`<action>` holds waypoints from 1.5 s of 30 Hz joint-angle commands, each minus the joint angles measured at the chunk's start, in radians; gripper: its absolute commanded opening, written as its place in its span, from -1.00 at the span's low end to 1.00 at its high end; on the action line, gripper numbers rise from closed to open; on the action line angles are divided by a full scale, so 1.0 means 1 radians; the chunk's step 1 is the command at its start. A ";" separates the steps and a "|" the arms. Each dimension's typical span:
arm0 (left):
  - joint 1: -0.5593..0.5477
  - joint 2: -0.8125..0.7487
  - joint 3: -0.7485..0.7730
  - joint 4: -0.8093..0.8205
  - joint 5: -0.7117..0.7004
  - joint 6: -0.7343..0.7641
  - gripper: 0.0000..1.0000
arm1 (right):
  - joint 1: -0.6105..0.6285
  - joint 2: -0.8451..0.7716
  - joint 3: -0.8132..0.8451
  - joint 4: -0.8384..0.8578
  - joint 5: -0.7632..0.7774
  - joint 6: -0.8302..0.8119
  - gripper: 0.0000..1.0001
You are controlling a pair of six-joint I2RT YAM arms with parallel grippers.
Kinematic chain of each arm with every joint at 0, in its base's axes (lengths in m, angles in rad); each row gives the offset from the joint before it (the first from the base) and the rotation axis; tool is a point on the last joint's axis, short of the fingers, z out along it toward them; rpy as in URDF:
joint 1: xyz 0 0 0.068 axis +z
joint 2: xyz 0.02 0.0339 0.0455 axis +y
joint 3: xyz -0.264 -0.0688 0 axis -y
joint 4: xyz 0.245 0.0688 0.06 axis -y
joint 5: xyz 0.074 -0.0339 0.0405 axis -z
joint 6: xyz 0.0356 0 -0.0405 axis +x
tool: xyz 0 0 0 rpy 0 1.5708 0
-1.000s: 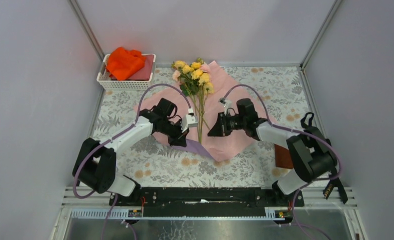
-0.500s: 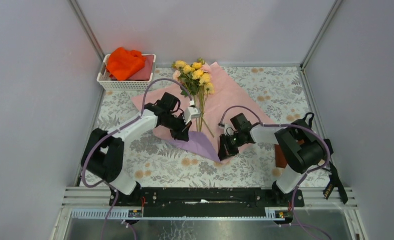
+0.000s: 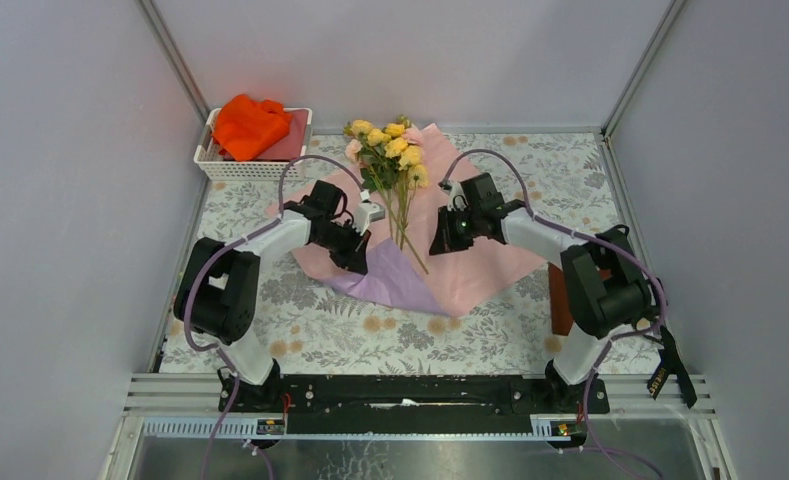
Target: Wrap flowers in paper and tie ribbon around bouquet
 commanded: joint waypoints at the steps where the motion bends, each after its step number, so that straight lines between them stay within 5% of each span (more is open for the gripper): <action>1: 0.017 0.055 0.026 0.073 0.034 -0.072 -1.00 | 0.008 0.162 0.103 0.110 0.087 0.045 -0.87; 11: 0.033 0.080 0.027 0.071 0.055 -0.090 -1.00 | 0.101 0.307 0.109 0.163 -0.023 0.046 -0.88; 16: 0.033 0.068 0.023 0.073 0.065 -0.089 -1.00 | 0.128 0.242 0.012 0.194 -0.192 0.053 -0.90; 20: 0.033 0.070 0.021 0.073 0.065 -0.093 -1.00 | 0.083 0.101 -0.036 0.102 -0.136 0.009 -0.83; 25: 0.034 0.081 0.024 0.076 0.060 -0.099 -1.00 | 0.016 -0.045 -0.051 0.000 -0.040 -0.079 -0.47; 33: 0.037 0.089 0.023 0.092 0.040 -0.118 -1.00 | 0.020 -0.184 -0.249 0.292 -0.369 -0.058 0.66; 37: 0.038 0.094 0.024 0.094 0.032 -0.123 -1.00 | 0.067 -0.183 -0.337 0.446 -0.344 0.002 0.69; 41: 0.042 0.089 0.025 0.093 0.023 -0.122 -1.00 | 0.137 -0.101 -0.336 0.415 -0.286 -0.016 0.63; 43: 0.051 0.085 0.025 0.094 0.018 -0.123 -1.00 | 0.136 -0.083 -0.335 0.412 -0.288 -0.001 0.48; 45: 0.064 0.082 0.024 0.097 0.015 -0.125 -1.00 | 0.138 -0.085 -0.321 0.399 -0.306 0.008 0.11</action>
